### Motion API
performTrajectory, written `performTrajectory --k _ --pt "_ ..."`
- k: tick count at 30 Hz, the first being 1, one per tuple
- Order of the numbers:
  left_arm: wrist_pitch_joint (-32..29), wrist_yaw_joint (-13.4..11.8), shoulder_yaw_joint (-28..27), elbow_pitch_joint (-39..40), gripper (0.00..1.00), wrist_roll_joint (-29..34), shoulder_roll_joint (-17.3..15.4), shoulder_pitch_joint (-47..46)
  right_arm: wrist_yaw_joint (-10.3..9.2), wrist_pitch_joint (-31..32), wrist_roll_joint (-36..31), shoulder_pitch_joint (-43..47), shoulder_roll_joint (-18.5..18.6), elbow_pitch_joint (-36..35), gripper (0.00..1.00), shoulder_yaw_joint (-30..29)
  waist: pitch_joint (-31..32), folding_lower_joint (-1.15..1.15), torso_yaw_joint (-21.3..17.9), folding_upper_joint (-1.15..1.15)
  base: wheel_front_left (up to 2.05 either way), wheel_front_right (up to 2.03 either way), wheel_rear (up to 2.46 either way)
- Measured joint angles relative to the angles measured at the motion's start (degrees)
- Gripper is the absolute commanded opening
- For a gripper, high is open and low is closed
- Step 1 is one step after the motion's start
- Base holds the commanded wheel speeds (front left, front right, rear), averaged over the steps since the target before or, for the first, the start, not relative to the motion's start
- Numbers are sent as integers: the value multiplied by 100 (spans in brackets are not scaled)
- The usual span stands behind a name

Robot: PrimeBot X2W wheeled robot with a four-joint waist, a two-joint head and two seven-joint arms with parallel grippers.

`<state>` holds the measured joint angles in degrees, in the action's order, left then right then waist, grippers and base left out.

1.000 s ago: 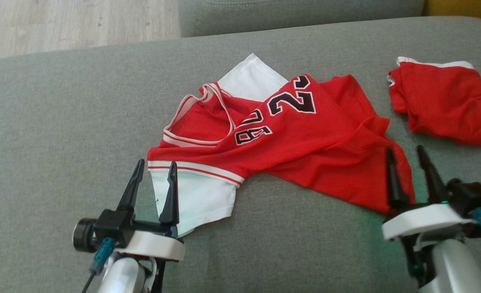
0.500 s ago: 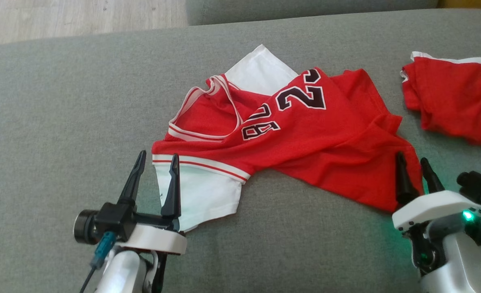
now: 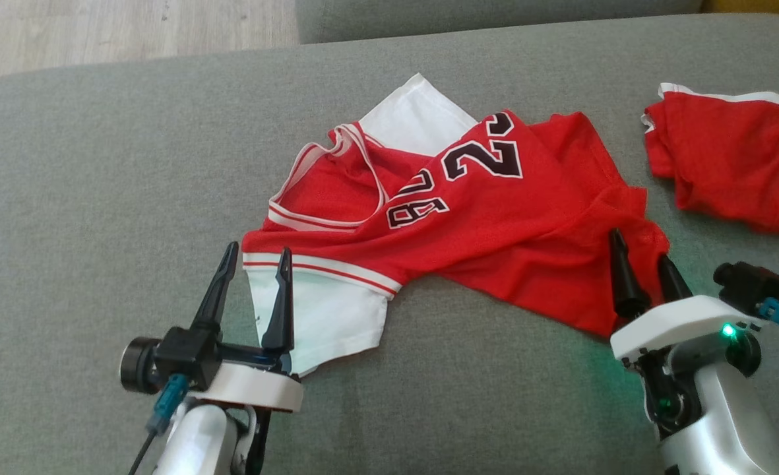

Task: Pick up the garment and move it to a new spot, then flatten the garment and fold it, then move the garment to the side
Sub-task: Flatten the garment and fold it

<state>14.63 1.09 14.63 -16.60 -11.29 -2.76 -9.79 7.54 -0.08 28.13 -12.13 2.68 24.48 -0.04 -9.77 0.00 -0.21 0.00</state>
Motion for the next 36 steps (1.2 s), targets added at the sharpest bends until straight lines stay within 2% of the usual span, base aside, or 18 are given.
performTrajectory --k 7,15,16,18,19,20,25,29,36 --pt "0 2 1 1 100 19 0 0 0 -35 -1 -24 0 -215 100 116 46 0 -14 0 0 0 0" --pt "0 2 12 2 100 19 0 0 0 -14 -159 -29 0 -137 100 -9 28 0 31 0 0 0 0" --pt "0 2 12 2 100 19 0 0 0 -14 -164 -30 0 -124 96 -30 20 0 42 0 0 0 0" --pt "0 2 12 2 100 18 0 0 0 -18 -194 -52 0 -91 18 -55 7 0 61 0 0 0 0" --pt "0 2 12 2 100 18 0 -1 0 -43 -201 -80 0 -71 18 -74 4 0 70 0 0 0 0" --pt "0 2 12 1 100 18 0 -1 0 -80 -221 -127 0 -60 0 -89 1 0 79 0 0 0 0" --pt "0 0 11 0 100 16 0 -1 0 -371 -493 -275 1 -196 0 -112 26 0 87 0 0 0 0" --pt "0 -7 7 -1 100 15 0 -1 0 -547 -635 -271 1 -578 0 -137 101 -1 59 0 0 0 0" --pt "0 -10 32 -1 100 -77 0 -1 0 -181 -939 -723 48 -877 0 -35 229 0 98 0 0 0 0"
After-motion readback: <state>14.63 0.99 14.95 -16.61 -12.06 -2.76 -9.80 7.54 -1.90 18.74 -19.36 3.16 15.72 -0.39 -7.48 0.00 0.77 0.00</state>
